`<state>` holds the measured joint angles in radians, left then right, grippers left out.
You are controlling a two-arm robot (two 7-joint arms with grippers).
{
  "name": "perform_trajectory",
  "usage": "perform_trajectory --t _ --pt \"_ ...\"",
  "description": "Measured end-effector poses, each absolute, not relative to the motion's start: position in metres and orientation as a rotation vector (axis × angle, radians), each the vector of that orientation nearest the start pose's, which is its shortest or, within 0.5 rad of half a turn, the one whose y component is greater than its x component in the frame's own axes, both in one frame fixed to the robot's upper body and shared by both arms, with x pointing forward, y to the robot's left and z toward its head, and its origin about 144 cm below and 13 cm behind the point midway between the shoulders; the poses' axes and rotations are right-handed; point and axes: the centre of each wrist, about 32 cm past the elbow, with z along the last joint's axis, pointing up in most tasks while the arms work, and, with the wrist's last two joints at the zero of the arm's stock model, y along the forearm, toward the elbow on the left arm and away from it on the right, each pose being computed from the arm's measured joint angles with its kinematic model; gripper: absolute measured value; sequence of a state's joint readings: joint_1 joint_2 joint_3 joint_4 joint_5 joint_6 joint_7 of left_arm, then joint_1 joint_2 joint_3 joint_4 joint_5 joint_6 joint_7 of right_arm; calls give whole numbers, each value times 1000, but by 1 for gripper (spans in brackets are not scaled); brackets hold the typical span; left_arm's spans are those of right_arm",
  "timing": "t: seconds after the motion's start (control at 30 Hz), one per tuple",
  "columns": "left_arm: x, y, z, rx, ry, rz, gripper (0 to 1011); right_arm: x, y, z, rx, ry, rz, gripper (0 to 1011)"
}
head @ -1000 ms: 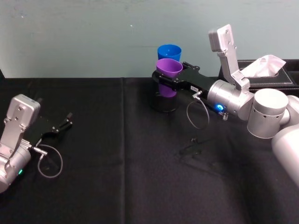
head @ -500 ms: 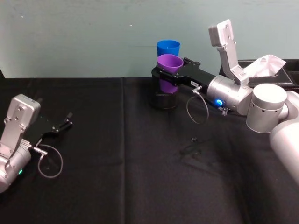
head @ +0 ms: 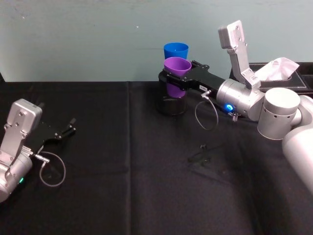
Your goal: Pick up one cup with a gripper and tap it against the other cup.
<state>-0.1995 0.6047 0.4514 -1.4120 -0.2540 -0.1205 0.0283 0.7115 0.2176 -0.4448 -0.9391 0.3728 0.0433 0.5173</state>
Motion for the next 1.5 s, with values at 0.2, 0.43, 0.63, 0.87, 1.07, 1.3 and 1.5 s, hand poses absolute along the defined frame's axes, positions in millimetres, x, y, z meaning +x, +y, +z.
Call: perform_trajectory --t 0.2,0.43,0.63,0.87,1.07,1.3,1.5 --pt "489 310 1140 304 -285 1248 1000 635 -222 1217 -96 8 -840 720" --pt "489 310 1140 304 -285 1248 1000 635 -222 1217 -96 8 -840 720" --pt "489 310 1140 304 -285 1248 1000 635 -222 1217 -96 8 -840 720" --pt "489 310 1140 304 -285 1248 1000 635 -222 1217 -96 8 -840 720" --pt "489 310 1140 304 -285 1248 1000 635 -222 1217 -96 8 -840 720" --pt "489 310 1140 304 -285 1248 1000 635 -222 1217 -96 8 -840 720" --pt "489 310 1140 304 -285 1248 1000 635 -222 1217 -96 8 -840 720"
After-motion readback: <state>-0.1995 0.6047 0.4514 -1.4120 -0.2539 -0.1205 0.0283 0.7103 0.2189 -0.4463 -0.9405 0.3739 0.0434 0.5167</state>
